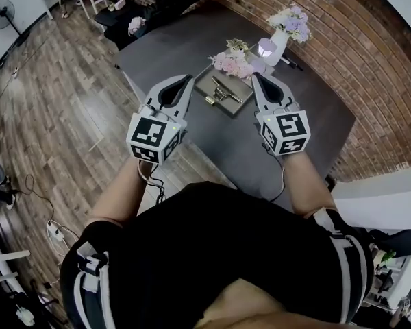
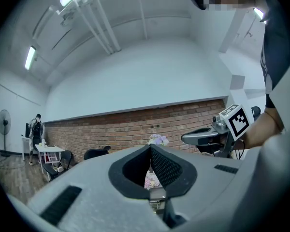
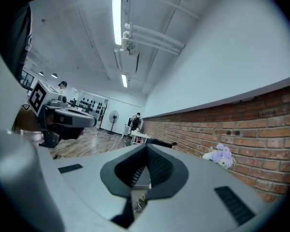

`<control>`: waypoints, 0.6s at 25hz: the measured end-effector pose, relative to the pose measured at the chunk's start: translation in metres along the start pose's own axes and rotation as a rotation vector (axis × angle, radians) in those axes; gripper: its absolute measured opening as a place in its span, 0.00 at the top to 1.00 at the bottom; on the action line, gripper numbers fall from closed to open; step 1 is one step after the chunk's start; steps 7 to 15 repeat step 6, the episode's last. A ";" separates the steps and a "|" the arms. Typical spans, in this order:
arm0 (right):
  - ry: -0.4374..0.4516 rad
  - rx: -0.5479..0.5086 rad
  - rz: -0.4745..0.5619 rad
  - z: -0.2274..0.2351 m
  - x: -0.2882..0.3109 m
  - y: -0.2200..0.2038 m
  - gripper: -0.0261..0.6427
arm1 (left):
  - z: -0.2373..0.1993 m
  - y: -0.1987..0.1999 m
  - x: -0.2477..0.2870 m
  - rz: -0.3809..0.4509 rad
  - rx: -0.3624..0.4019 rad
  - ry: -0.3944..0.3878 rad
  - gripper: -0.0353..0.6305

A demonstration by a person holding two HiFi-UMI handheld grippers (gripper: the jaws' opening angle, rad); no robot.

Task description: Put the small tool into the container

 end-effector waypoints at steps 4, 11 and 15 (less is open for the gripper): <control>-0.003 -0.006 0.013 -0.002 -0.001 0.004 0.97 | 0.001 0.001 0.000 0.002 0.008 -0.002 0.93; -0.005 -0.007 0.018 -0.002 -0.002 0.005 0.97 | 0.002 0.001 0.000 0.001 0.010 -0.005 0.93; -0.005 -0.007 0.018 -0.002 -0.002 0.005 0.97 | 0.002 0.001 0.000 0.001 0.010 -0.005 0.93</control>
Point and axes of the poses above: the fingertips, and each gripper's own axes: x forward along the fingers, z to its right, y out of its top, the point moved 5 cm from there along -x, backward along the fingers, and after that the axes turned 5 degrees about -y, right-handed, at the moved point
